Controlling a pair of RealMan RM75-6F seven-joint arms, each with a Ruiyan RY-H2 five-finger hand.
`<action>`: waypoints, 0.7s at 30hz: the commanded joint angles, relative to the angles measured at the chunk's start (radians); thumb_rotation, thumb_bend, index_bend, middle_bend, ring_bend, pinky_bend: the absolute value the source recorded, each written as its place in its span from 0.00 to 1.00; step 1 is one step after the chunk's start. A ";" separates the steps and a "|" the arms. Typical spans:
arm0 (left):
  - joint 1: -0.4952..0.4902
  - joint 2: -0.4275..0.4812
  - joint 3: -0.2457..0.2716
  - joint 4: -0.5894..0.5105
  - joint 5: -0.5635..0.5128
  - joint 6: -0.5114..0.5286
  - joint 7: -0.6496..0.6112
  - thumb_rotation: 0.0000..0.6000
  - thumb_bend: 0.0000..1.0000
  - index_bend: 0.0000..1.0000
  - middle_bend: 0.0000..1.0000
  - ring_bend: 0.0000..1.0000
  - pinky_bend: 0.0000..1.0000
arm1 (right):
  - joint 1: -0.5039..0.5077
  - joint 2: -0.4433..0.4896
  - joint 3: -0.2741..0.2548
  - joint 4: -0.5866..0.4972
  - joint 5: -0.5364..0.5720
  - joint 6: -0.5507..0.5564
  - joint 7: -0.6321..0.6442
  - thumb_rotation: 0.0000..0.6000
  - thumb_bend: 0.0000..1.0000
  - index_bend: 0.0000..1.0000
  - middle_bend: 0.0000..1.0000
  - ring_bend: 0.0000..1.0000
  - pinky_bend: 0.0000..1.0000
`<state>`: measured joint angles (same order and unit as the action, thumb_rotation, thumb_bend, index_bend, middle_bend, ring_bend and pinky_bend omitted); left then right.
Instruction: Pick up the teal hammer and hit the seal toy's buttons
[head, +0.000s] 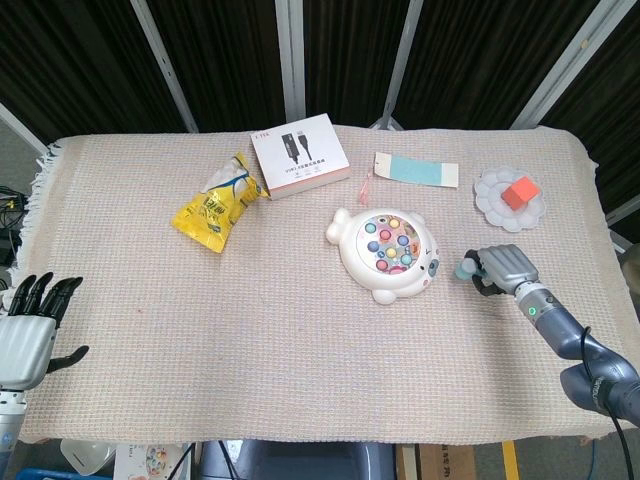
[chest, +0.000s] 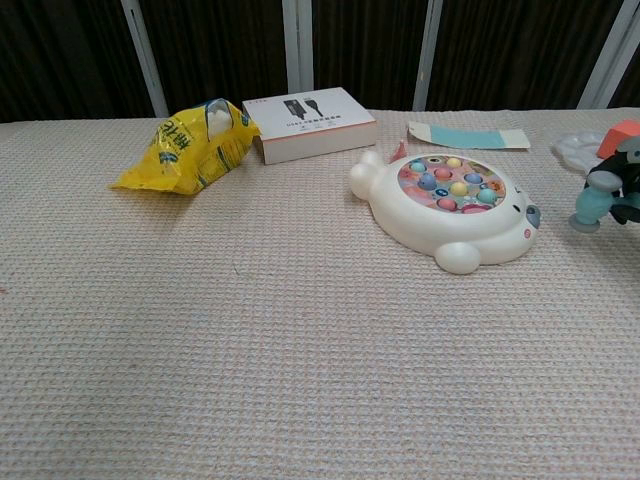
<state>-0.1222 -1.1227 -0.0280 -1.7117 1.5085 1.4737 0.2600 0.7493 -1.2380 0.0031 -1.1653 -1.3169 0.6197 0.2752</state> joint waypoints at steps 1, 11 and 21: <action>-0.002 -0.001 0.000 -0.003 -0.001 -0.004 0.005 1.00 0.09 0.11 0.13 0.01 0.02 | -0.013 -0.020 -0.008 0.039 -0.031 -0.004 0.041 1.00 0.84 0.64 0.68 0.47 0.37; -0.001 0.001 -0.001 -0.008 -0.004 -0.004 0.009 1.00 0.09 0.11 0.13 0.01 0.02 | -0.022 -0.053 -0.016 0.103 -0.067 -0.025 0.100 1.00 0.77 0.43 0.51 0.32 0.25; 0.002 0.001 0.000 -0.008 0.000 -0.001 0.005 1.00 0.09 0.11 0.12 0.01 0.02 | -0.028 -0.054 -0.014 0.114 -0.083 -0.027 0.128 1.00 0.65 0.23 0.34 0.18 0.17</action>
<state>-0.1205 -1.1220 -0.0276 -1.7197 1.5082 1.4722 0.2649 0.7210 -1.2925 -0.0107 -1.0516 -1.3999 0.5927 0.4031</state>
